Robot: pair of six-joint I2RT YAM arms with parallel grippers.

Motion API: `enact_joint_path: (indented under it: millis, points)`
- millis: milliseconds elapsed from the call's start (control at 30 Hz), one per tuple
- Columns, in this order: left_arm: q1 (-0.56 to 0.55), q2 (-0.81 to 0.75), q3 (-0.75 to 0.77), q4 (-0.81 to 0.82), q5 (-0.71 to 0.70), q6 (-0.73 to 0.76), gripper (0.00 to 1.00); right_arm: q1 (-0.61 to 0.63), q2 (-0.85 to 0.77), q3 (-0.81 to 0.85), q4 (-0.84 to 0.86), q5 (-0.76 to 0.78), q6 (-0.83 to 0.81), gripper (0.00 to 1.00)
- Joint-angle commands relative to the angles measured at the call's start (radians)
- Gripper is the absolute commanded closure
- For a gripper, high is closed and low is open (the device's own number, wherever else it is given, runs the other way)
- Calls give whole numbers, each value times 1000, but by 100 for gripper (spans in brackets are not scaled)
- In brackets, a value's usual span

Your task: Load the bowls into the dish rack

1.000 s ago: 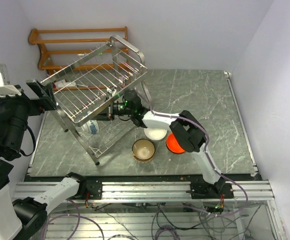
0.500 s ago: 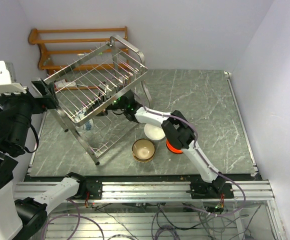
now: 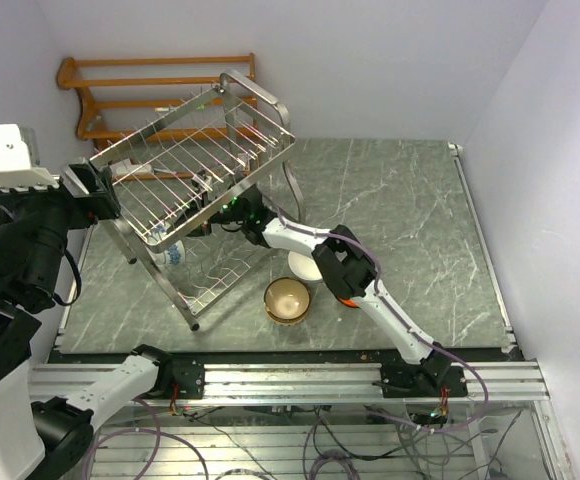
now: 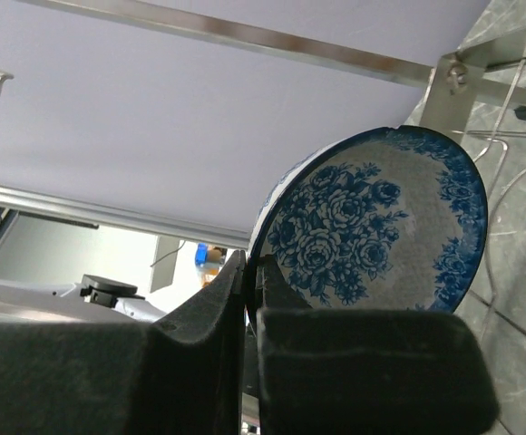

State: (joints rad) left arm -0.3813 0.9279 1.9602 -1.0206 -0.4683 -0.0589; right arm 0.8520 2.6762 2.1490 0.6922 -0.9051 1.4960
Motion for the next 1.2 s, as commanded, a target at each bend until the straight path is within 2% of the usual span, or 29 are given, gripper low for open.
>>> enact_joint_path:
  millis: [0,267,767,1033,1167]
  points:
    - [5,-8,-7,28,-10,14,1,-4,11,55,76,60,5,100]
    - [6,-13,-23,33,-3,26,1,-2,110,217,36,123,4,100]
    - [6,-20,-41,44,-23,60,1,16,154,223,156,123,134,100]
    - [6,-22,-43,42,-29,67,1,24,183,268,111,126,148,100]
    - [5,-23,-43,43,-30,67,1,25,168,220,76,132,124,100]
